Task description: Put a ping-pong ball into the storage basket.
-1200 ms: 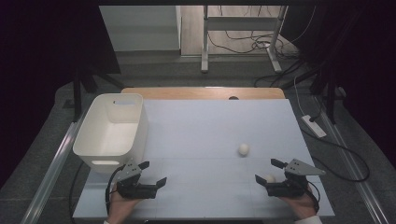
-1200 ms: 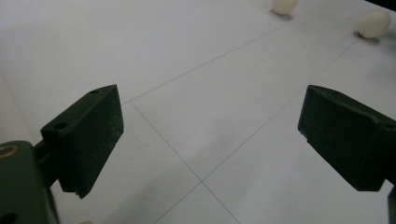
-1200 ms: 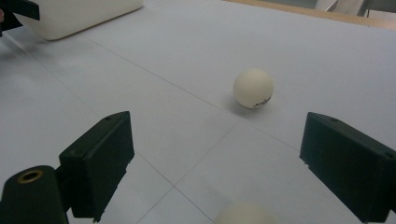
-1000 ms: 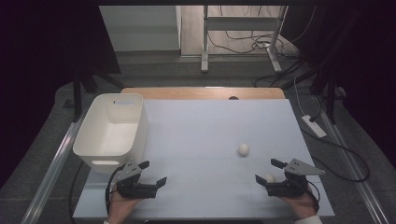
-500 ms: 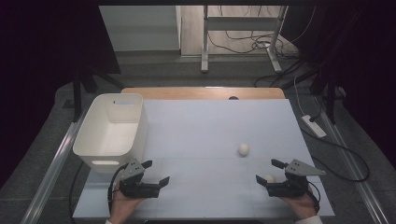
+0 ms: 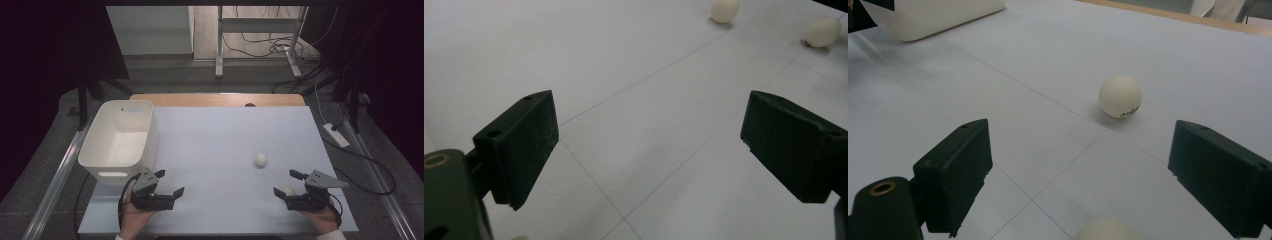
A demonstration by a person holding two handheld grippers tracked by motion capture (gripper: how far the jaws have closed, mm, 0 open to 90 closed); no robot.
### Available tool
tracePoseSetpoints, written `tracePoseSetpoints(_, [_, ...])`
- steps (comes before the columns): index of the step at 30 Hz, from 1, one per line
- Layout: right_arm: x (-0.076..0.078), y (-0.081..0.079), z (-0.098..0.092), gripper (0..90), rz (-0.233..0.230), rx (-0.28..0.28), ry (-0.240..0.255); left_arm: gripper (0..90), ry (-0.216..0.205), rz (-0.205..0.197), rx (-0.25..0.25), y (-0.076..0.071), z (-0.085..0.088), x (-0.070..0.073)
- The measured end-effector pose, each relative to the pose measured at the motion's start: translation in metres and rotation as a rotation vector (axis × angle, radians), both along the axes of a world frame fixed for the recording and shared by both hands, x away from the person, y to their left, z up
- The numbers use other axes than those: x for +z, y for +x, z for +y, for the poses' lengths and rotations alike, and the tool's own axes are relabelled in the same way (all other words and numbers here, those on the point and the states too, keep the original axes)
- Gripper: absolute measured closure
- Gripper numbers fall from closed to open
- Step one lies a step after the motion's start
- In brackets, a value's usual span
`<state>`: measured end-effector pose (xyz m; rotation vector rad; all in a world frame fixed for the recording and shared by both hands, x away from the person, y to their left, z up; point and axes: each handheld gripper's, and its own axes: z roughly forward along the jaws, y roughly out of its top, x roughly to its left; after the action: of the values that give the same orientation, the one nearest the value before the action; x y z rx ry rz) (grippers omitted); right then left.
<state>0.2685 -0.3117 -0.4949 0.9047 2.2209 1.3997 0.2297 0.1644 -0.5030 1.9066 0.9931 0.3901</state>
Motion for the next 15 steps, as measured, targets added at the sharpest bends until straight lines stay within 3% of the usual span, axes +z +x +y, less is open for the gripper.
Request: tracePoseSetpoints(15, [0.0, 0.0, -0.011, 10.6, 0.002, -0.02, 0.029, 10.0, 0.018, 0.005, 0.004, 0.005, -0.008, 0.003])
